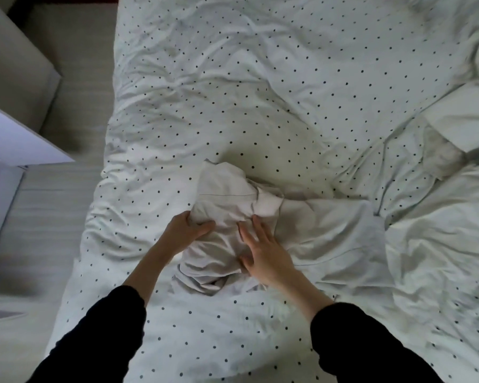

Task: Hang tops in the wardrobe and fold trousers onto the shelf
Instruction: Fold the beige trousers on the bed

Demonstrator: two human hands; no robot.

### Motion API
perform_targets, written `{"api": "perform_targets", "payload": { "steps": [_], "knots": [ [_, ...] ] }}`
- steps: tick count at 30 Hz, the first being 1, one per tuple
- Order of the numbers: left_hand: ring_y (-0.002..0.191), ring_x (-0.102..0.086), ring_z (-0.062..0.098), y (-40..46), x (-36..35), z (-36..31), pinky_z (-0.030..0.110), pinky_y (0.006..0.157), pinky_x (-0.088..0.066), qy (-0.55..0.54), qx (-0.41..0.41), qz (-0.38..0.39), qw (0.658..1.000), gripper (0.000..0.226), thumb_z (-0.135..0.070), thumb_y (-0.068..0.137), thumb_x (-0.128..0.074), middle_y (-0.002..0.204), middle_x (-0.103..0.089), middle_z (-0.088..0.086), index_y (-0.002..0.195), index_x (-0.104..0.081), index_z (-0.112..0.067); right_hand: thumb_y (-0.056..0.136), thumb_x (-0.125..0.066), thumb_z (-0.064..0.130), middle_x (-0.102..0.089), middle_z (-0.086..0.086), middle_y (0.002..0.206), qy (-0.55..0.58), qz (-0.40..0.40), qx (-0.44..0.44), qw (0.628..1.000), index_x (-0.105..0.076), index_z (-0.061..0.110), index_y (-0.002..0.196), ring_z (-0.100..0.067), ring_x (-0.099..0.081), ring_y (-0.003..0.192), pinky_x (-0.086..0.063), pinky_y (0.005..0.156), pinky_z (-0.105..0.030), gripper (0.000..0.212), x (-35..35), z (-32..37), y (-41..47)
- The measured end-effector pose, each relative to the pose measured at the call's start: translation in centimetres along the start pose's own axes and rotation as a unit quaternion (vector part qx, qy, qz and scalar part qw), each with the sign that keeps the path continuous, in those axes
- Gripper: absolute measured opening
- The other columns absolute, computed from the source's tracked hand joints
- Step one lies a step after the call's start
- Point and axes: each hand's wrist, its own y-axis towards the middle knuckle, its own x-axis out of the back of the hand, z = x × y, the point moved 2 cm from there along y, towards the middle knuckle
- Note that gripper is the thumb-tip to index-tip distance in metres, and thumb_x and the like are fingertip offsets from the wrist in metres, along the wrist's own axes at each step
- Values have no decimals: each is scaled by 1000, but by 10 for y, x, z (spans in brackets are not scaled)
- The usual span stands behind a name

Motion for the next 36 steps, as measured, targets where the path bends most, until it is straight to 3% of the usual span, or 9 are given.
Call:
{"api": "perform_targets", "payload": {
  "steps": [9,12,16,20,24,26,29,32,36],
  "knots": [
    [106,-53,38,-59,5,-110,36,79,-36,340,-17,-200,919,49,-47,85,-55,114,-59,15,115,-49,-9,100,-40,22,-8,-2,159,218,14,61,974,-9,30,151,-26,-31,138,-30,110,-33,60,43,9,5],
    [108,-54,37,-71,-47,-149,39,85,-42,405,-45,-185,894,56,-52,87,-51,117,-57,14,122,-43,-8,100,-44,21,-61,-7,121,561,-26,-68,824,-62,25,116,-22,-58,105,-46,90,-31,25,63,-31,-23],
    [127,-43,30,-74,-170,-163,43,102,-38,410,-119,26,904,62,-50,91,-48,141,-43,6,142,-32,-20,100,-40,33,-65,4,97,695,-108,-176,688,-63,19,103,-11,-62,82,-49,73,-26,27,91,-137,-82],
    [129,-45,22,-68,-222,-130,33,106,-35,348,-205,125,906,36,-22,97,-46,137,-52,3,132,-53,-22,100,-39,40,-50,-2,132,655,-54,-186,730,-50,27,124,-19,-51,114,-45,94,-44,29,81,-168,-84],
    [100,-57,34,-65,-196,-103,42,87,-47,214,-194,-204,935,37,-6,84,-64,111,-59,17,120,-57,-5,100,-41,32,-57,5,105,463,-62,-78,881,-17,21,151,-14,-58,91,-49,76,-36,57,56,-171,-65],
    [102,-55,35,-59,-181,-89,46,90,-46,180,-105,-223,952,56,-18,80,-73,114,-55,18,128,-48,-5,98,-44,36,-43,17,95,424,-61,-63,902,-11,23,152,-1,-45,84,-42,72,-25,65,45,-174,-57],
    [107,-58,25,-48,-189,-78,42,96,-46,66,42,-54,995,72,-45,77,-71,118,-60,8,134,-41,-13,98,-45,34,-48,6,106,433,-67,-70,896,-12,25,152,1,-45,84,-43,72,-22,64,34,-184,-51],
    [96,-63,19,-42,-209,-85,41,87,-52,103,2,-25,994,77,-66,60,-73,103,-67,-1,118,-52,-20,99,-44,25,-49,15,97,490,-69,-53,867,-13,29,151,10,-48,68,-40,55,-9,60,38,-193,-65],
    [96,-54,16,-60,-258,-116,24,79,-43,146,-88,38,985,53,-36,81,-69,103,-55,-3,124,-46,-16,96,-42,48,-39,17,136,585,-55,-120,800,-30,30,145,0,-42,120,-39,95,-15,54,46,-226,-87]
  ]
}}
